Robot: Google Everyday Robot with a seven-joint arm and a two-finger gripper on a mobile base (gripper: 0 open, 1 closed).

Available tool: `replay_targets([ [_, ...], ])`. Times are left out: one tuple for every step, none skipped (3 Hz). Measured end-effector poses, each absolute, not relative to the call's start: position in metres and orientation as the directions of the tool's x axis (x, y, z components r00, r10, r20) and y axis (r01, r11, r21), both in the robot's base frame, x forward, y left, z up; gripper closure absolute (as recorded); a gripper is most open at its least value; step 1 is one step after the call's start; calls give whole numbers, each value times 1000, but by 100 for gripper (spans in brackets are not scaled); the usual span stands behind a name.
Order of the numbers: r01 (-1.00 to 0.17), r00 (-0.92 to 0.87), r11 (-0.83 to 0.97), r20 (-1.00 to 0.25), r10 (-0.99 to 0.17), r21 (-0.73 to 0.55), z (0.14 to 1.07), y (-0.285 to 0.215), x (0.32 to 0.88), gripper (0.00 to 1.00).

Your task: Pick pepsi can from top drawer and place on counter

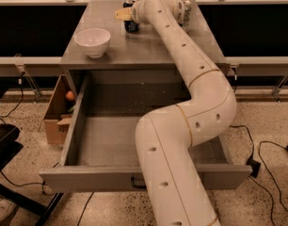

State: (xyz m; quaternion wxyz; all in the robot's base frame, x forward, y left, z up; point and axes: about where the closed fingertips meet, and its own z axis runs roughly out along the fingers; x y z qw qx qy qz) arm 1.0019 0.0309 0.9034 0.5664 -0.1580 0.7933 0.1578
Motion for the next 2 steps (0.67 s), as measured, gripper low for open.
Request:
replay_targets([
  [-429,-309,900,-948,-72,71,903,31,1002,0],
  [-431,-329,898,-942,-66,88,905,25,997,0],
])
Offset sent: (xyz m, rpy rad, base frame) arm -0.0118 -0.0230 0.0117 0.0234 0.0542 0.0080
